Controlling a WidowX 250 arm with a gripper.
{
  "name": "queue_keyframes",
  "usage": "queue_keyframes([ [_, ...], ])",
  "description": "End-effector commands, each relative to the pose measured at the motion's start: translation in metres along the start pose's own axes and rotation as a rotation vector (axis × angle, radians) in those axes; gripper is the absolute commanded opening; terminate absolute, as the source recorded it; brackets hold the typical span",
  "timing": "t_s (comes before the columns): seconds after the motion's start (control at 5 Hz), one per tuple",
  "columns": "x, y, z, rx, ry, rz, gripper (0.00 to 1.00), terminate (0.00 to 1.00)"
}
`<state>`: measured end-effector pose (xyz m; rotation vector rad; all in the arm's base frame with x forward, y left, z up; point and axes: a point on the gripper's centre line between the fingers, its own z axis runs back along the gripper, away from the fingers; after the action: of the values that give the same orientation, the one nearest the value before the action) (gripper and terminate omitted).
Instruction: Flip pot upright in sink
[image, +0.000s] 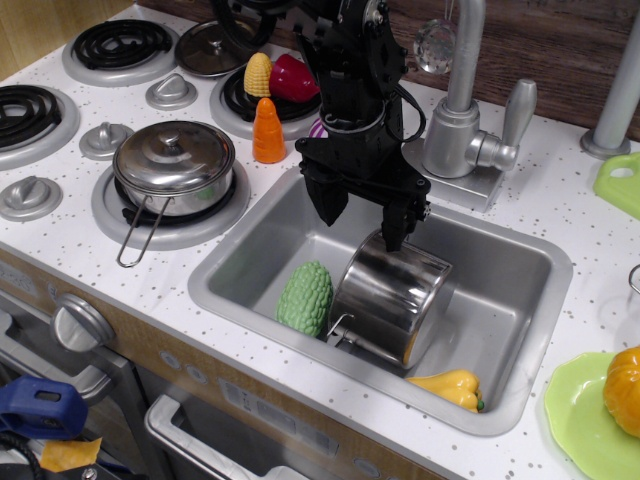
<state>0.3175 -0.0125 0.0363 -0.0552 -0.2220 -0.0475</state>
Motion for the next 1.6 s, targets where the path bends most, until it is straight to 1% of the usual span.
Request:
queue_keyframes([
  [0.0, 0.0, 0.0, 0.0, 0.0, 0.0, 0.0, 1.0, 0.0],
  [0.2, -0.005, 0.003, -0.003, -0.096, -0.039, 0.045, 1.0, 0.0],
  [0.4, -0.006, 0.005, -0.003, -0.176, -0.058, 0.086, 1.0, 0.0],
  [0.6, -0.007, 0.005, -0.004, -0.282, -0.098, 0.132, 1.0, 0.0],
  [0.8, -0.01, 0.007, -0.009, -0.455, -0.163, 0.196, 1.0, 0.0],
  [1.0, -0.015, 0.007, -0.015, -0.602, -0.229, 0.276, 1.0, 0.0],
  [1.2, -0.017, 0.009, -0.016, -0.706, -0.265, 0.319, 1.0, 0.0],
  [1.4, -0.018, 0.01, -0.017, -0.745, -0.272, 0.327, 1.0, 0.0],
])
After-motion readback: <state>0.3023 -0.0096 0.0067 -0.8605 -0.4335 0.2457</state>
